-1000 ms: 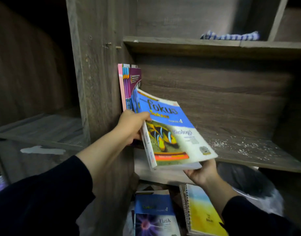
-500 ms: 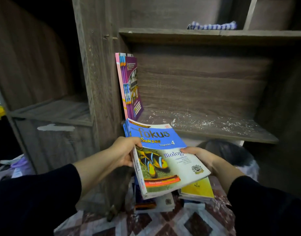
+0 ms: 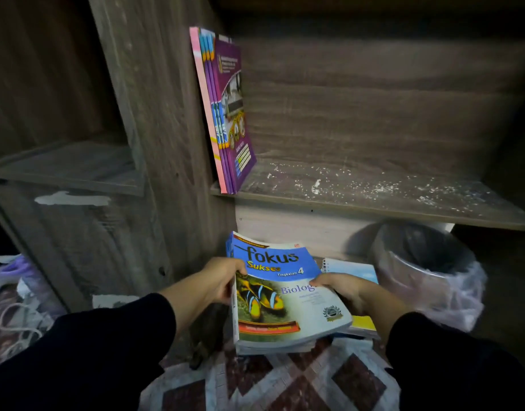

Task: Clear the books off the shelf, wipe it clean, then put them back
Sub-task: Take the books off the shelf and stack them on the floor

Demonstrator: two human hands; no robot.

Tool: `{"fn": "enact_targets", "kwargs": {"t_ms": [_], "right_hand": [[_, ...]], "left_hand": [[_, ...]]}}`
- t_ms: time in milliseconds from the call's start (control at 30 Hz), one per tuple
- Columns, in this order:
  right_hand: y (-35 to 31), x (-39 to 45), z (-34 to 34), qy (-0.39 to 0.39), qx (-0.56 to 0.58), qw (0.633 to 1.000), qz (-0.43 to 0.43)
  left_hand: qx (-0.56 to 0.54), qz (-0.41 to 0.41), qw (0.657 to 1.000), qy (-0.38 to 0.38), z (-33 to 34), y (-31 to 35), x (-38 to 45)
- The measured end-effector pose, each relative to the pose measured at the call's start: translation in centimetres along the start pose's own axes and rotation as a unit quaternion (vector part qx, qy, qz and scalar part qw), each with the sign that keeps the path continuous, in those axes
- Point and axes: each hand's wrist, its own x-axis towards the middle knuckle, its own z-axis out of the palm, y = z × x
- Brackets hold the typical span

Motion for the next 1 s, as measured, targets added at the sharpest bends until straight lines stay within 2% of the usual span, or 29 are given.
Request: {"fn": "enact_targets", "kwargs": {"t_ms": [200,367,433,533,700,767,800,833,1000], "right_hand": [[0.6,7.1,1.4,0.034,-0.049,0.998,0.029],[0.6,11.6,2.4,0.104,-0.095,0.99,0.005],[0.3,12.8,2.5,0.167,-0.113,0.979,0.011],[-0.2,12.9,3.3,0.14,-0.33,0.933,0.013],[0.7,14.1,3.0,0.105,-0.423,0.9,0.017],[0.9,14.9,2.8,0.098,-0.365,0.925,0.041],[1.2,15.8,2.6,0.122,-0.262,0.956,0.043],[1.1,16.2,2.5,0.139,-0.202,0.969,0.037],[-0.9,14.6,3.1,0.141,-0.151,0.978,0.005]], "left_hand": [[0.021,-0.006,0.999,0.038,0.3,-1.2,8.5],[0.032,-0.016,0.998,0.06,1.0,-4.1,15.3],[0.035,-0.024,0.997,0.06,1.3,-5.2,17.5],[0.02,-0.021,0.998,0.054,1.9,-6.1,19.3],[0.004,-0.013,0.999,0.037,2.8,-5.6,18.7],[0.009,-0.021,1.0,0.018,2.5,-5.7,19.1],[0.018,-0.018,1.0,0.012,2.3,-5.9,19.6],[0.022,-0.017,1.0,0.002,2.2,-5.9,20.3],[0.099,0.017,0.995,0.019,3.2,-2.3,16.5]]}}
